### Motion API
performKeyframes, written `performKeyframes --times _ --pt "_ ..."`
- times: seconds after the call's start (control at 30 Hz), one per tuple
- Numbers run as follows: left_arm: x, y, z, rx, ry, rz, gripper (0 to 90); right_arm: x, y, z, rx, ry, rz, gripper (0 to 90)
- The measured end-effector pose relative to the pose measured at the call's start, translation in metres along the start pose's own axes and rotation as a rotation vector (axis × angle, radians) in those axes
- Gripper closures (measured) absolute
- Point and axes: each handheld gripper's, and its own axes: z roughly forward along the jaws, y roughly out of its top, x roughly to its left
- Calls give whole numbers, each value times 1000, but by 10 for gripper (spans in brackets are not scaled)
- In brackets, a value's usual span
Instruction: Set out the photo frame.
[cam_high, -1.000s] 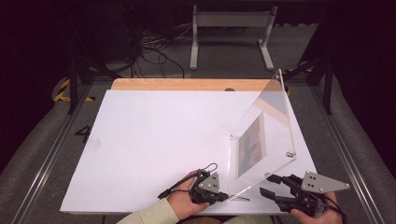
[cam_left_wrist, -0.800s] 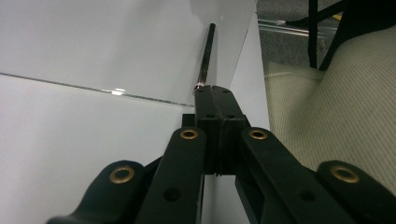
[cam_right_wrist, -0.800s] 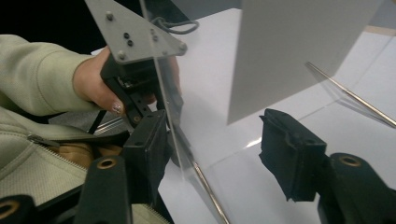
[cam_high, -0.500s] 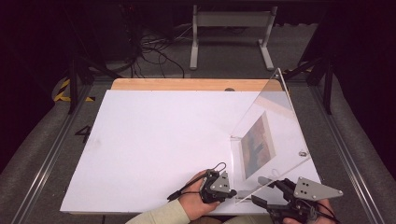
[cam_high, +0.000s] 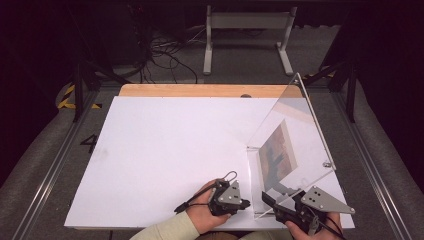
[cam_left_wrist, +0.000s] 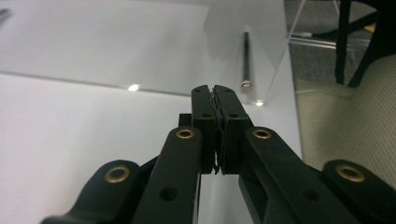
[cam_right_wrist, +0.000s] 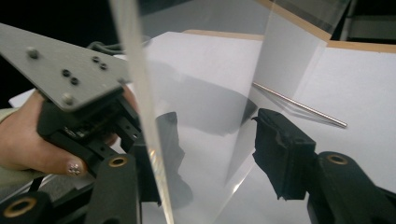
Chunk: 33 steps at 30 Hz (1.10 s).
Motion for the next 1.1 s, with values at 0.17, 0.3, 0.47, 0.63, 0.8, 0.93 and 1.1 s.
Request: performKeyframes --times 0.17,0.3,0.47,0.63,0.8,0.93,1.1 --pt "17 -17 -36 -41 67 -69 856 8 5 4 18 -83 5 523" --pt "25 -28 -55 -56 100 -113 831 11 8 4 34 -117 -2 563" --pt "35 -45 -82 -95 148 -174 817 6 11 -4 34 -156 15 658" --pt "41 -57 -98 -107 183 -206 810 -8 15 -13 34 -218 22 776" --pt "47 -66 -109 -136 210 -248 804 -32 21 -22 46 -226 16 850" --pt "49 -70 -116 -147 230 -266 799 -43 28 -23 40 -203 56 854" --pt "54 -79 -126 -170 259 -302 795 -60 45 -25 44 -162 91 855"
